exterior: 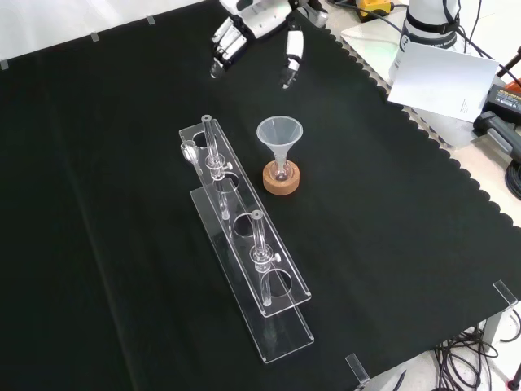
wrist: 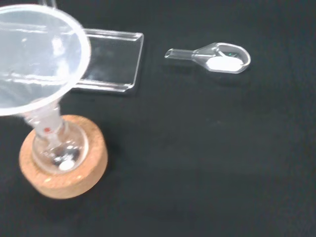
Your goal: Pick up the weighing funnel.
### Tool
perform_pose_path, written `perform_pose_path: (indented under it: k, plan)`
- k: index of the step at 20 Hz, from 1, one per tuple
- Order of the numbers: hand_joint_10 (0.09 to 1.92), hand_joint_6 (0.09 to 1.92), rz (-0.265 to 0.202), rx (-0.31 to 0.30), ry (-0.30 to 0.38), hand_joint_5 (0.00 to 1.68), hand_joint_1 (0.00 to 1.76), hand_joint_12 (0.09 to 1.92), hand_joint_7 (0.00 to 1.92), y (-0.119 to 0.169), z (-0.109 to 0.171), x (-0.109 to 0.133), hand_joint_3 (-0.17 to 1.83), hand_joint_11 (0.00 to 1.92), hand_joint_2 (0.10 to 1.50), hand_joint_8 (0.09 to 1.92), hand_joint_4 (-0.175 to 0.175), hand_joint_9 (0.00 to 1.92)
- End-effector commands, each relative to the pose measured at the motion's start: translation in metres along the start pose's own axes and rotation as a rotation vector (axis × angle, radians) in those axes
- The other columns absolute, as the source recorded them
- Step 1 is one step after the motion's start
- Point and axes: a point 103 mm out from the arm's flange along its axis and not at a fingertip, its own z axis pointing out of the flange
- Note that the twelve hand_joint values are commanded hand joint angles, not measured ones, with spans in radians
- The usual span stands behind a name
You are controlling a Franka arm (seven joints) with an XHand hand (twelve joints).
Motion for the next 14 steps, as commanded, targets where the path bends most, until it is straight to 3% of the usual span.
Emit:
perform_pose_path:
  k: [1, 14]
  plan:
    - [0.67, 0.09, 0.011, -0.013, 0.034, 0.4, 0.56, 1.38, 0.25, 0.018, -0.004, -0.029, 0.29, 0.35, 0.73, 0.73, -0.045, 0.54]
    - [0.62, 0.09, 0.004, 0.029, 0.044, 0.47, 0.71, 1.35, 0.33, 0.072, 0.011, -0.065, 0.33, 0.42, 0.73, 0.72, -0.037, 0.62]
